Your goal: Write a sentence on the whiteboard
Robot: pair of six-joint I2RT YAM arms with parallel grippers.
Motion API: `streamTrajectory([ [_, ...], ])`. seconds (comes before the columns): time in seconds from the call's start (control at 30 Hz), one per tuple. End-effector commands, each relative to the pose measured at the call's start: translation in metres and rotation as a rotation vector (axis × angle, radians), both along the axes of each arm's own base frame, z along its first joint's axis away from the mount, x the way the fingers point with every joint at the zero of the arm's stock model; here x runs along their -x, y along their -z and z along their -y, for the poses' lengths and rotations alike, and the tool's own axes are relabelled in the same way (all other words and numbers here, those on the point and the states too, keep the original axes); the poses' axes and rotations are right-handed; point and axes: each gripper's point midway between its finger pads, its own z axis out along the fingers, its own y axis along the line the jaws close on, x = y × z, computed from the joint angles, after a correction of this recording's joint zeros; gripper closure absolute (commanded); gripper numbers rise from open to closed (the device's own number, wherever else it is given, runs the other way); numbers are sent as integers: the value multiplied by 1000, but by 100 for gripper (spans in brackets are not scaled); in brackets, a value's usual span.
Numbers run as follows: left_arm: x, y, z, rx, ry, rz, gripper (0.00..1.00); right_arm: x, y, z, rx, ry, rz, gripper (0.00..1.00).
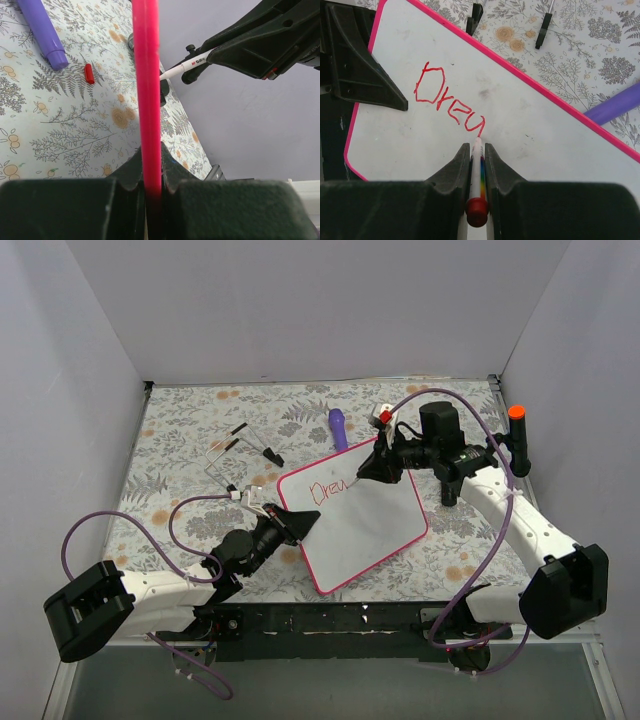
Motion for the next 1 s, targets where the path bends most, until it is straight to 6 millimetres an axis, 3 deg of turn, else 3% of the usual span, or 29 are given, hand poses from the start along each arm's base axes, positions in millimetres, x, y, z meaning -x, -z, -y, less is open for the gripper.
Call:
streamTrajectory([
  [0.0,4,-60,-1,167,17,121,100,-2,-1,4,23,18,35,99],
  [0.4,5,-55,-2,166,15,112,100,0,-41,-10,-66,-69,72,99],
  [0.97,5,-54,0,168,25,110,100,-4,-42,-19,-93,-88,32,99],
])
